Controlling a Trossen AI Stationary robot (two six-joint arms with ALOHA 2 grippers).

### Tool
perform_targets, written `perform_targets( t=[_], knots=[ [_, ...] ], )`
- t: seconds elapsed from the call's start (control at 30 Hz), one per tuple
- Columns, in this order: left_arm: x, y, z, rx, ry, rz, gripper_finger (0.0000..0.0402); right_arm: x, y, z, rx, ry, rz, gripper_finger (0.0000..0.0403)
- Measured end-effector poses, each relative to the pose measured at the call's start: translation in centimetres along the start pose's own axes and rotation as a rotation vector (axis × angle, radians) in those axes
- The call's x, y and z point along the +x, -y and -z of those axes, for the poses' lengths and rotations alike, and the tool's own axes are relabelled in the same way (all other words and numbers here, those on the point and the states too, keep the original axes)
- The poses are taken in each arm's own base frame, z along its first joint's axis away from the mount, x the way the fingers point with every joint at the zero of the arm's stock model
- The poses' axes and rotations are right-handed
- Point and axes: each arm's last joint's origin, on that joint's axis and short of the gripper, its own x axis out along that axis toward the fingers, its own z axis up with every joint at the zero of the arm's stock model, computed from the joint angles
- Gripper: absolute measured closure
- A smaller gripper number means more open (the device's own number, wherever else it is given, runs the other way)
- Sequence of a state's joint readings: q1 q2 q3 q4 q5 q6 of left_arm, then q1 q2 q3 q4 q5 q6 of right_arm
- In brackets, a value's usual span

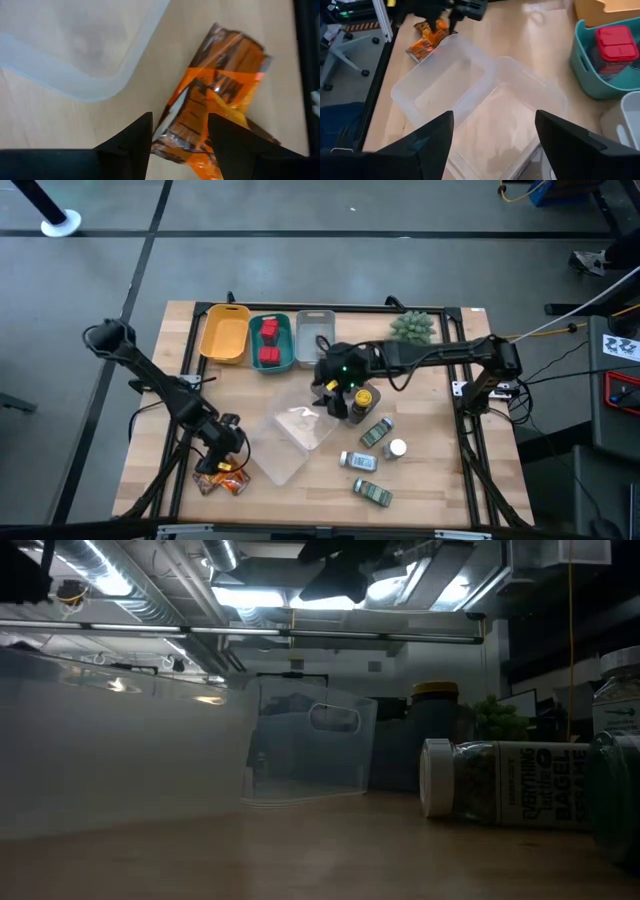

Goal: Sort spices by type
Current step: Put the orange seasoning pack into the yellow bin

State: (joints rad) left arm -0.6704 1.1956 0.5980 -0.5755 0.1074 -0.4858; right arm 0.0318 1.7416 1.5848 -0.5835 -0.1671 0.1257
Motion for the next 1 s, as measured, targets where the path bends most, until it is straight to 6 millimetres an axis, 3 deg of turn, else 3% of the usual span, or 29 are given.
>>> perform_targets(
  t=[0.3,0.77,1.0],
  knots=[
    [1.4,0.0,0.0,0.049,-0.054,-0.024,0.0227,0.3,-1.8,0.3,-0.032,-0.009,-0.032,0.0123],
    [2.8,0.6,0.3,0.105,-0.125,-0.017,0.0229,0.3,-1.8,0.3,-0.032,-0.009,-0.032,0.0123],
    [3.0,0.7,0.4,0.110,-0.136,-0.014,0.0282,0.3,-1.7,0.3,-0.032,-0.004,0.011,0.0123]
  ],
)
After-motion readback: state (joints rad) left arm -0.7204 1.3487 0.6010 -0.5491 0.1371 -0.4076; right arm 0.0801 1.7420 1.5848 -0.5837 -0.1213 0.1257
